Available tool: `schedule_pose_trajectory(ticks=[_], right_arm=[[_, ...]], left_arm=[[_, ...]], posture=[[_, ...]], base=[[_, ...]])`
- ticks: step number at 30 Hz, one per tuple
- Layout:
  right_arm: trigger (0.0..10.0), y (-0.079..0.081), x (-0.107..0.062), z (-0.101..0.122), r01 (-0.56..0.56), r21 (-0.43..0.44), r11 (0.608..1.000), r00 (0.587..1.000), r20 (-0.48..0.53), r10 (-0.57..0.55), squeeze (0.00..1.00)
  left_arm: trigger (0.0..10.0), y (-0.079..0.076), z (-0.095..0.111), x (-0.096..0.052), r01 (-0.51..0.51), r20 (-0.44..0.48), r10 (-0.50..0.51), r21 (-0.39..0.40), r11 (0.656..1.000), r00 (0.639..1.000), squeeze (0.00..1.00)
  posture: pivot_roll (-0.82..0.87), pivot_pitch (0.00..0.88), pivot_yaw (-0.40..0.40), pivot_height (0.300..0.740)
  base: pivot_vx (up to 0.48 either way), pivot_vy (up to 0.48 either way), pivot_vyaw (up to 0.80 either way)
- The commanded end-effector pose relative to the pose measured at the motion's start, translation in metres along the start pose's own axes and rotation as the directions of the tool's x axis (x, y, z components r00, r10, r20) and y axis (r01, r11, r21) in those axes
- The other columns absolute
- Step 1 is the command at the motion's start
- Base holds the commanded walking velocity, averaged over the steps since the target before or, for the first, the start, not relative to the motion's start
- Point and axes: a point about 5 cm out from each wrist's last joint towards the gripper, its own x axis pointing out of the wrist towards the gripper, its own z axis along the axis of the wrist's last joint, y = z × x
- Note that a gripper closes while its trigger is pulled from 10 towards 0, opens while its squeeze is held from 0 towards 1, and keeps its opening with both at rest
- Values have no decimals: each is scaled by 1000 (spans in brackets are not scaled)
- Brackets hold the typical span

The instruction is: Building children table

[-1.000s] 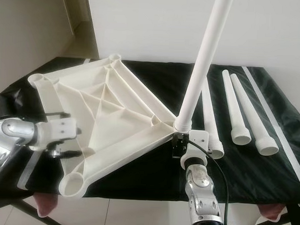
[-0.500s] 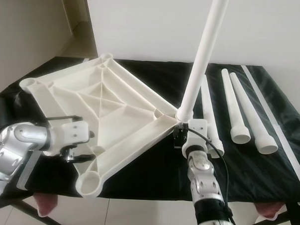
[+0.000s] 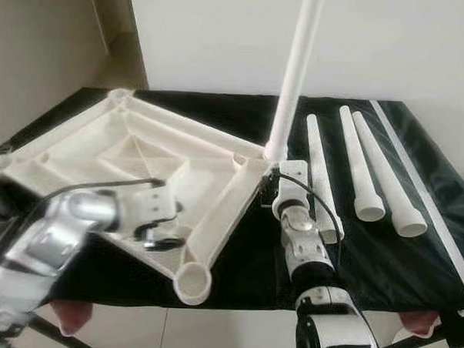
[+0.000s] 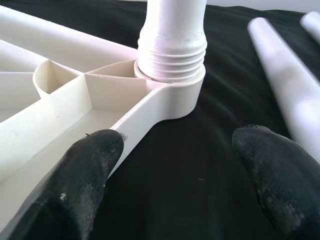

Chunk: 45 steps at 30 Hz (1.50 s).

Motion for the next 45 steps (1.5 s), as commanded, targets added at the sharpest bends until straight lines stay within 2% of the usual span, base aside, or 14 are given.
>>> schedule_pose_trajectory(ticks=[1, 8, 15, 17, 18, 21, 23, 28, 35, 36, 39, 40, 42, 45], right_arm=[[10000, 12, 1, -1, -58, -9, 998, 998, -3, 58, 0], [10000, -3, -2, -6, 0, 13, 1000, 1000, 24, 0, 0], [10000, -20, -12, -3, 67, 42, 997, 989, 127, -72, 0], [10000, -31, -25, -1, 121, 49, 991, 970, 206, -129, 0], [10000, -31, -25, -1, 121, 49, 991, 970, 206, -129, 0], [10000, -39, -47, 0, 143, 94, 985, 944, 286, -165, 0], [10000, -40, -52, 0, 145, 99, 984, 938, 303, -168, 0], [10000, -41, -71, -2, 110, 111, 988, 943, 302, -139, 0], [10000, -50, -84, -3, 125, 107, 986, 943, 298, -152, 0], [10000, -53, -87, -2, 128, 105, 986, 942, 297, -154, 0], [10000, -55, -88, -2, 130, 103, 986, 942, 296, -155, 0], [10000, -58, -91, -2, 136, 119, 984, 943, 288, -165, 0], [10000, -59, -94, -2, 139, 122, 983, 946, 276, -168, 0], [10000, -59, -95, -1, 135, 120, 984, 948, 273, -164, 0]], left_arm=[[10000, 2, 1, 2, -28, -8, 29, 17, 999, 1000, 0], [10000, 17, 16, 11, -108, 37, 106, 50, 993, 994, 0], [10000, 35, 16, 0, -199, 65, 196, 43, 979, 979, 0], [10000, 44, 8, -13, -217, 63, 216, 18, 976, 974, 0], [10000, 44, 8, -13, -217, 63, 216, 18, 976, 974, 0], [10000, 56, -5, -36, -273, 87, 276, -45, 961, 957, 0], [10000, 58, -7, -41, -281, 97, 286, -62, 958, 953, 0], [10000, 48, -23, -59, -207, 118, 219, -107, 972, 969, 0], [10000, 42, -45, -66, -182, 54, 191, -137, 974, 980, 0], [10000, 35, -56, -67, -150, 5, 152, -144, 978, 988, 0], [10000, 31, -64, -68, -126, -29, 123, -150, 981, 992, 0], [10000, 24, -74, -68, -97, -71, 87, -161, 982, 994, 0], [10000, 21, -89, -65, -125, -166, 95, -183, 975, 982, 0], [10000, 20, -98, -64, -151, -224, 108, -184, 971, 969, 0]], posture=[[20, 0, -8, 740], [12, 0, 2, 740], [12, 0, 2, 740], [11, 0, 0, 740], [11, 0, 0, 740], [9, 0, 1, 740], [9, 0, 3, 740], [11, 0, 6, 740], [13, 0, 7, 740], [10, 0, 10, 740], [10, 0, 10, 740], [11, 0, 9, 740], [11, 0, 6, 740], [11, 0, 6, 740]], base=[[0, 0, 0], [0, 0, 0], [0, 0, 0], [0, 0, 0], [0, 0, 0], [0, 0, 0], [0, 0, 0], [0, 0, 0], [0, 0, 0], [0, 0, 0], [0, 0, 0], [0, 0, 0], [0, 0, 0], [0, 0, 0]])
